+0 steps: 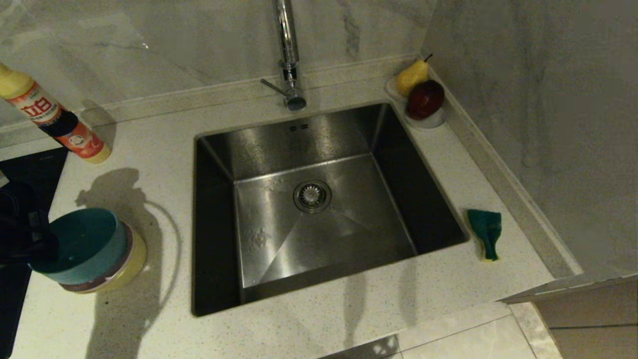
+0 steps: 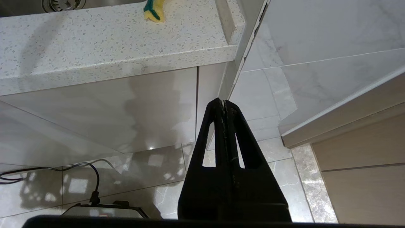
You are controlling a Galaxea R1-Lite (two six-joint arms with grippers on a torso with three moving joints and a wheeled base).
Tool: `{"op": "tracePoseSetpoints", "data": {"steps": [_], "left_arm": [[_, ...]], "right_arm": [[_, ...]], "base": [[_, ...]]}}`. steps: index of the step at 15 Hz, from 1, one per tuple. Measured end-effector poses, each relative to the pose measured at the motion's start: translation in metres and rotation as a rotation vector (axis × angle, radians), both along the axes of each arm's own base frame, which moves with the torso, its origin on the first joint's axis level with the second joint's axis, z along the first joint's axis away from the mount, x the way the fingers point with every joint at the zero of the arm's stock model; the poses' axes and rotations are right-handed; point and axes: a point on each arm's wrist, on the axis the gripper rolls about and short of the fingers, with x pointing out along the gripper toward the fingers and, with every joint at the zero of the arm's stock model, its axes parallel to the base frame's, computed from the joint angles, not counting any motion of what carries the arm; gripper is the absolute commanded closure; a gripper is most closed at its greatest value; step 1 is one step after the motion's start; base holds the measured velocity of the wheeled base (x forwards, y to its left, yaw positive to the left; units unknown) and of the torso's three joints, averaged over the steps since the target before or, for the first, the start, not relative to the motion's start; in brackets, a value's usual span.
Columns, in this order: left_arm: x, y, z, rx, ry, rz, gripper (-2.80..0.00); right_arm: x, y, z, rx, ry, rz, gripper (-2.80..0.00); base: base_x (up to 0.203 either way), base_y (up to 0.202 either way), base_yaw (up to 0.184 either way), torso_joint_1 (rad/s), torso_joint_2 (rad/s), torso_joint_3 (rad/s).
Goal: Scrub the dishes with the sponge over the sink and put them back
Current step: Place the bowl on the bowl
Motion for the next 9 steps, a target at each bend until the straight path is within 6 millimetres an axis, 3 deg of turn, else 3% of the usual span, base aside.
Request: {"op": "tracePoseSetpoints", "data": {"steps": [9], "left_arm": [[-0.0098, -0.004, -0.0031, 0.003, 0.003, 0.001, 0.0]], "right_arm": [[0.0, 0.0, 0.0, 0.0, 0.0, 0.0, 0.0]], "base": [[0.0, 0.0, 0.0, 0.0, 0.0, 0.0]]}}
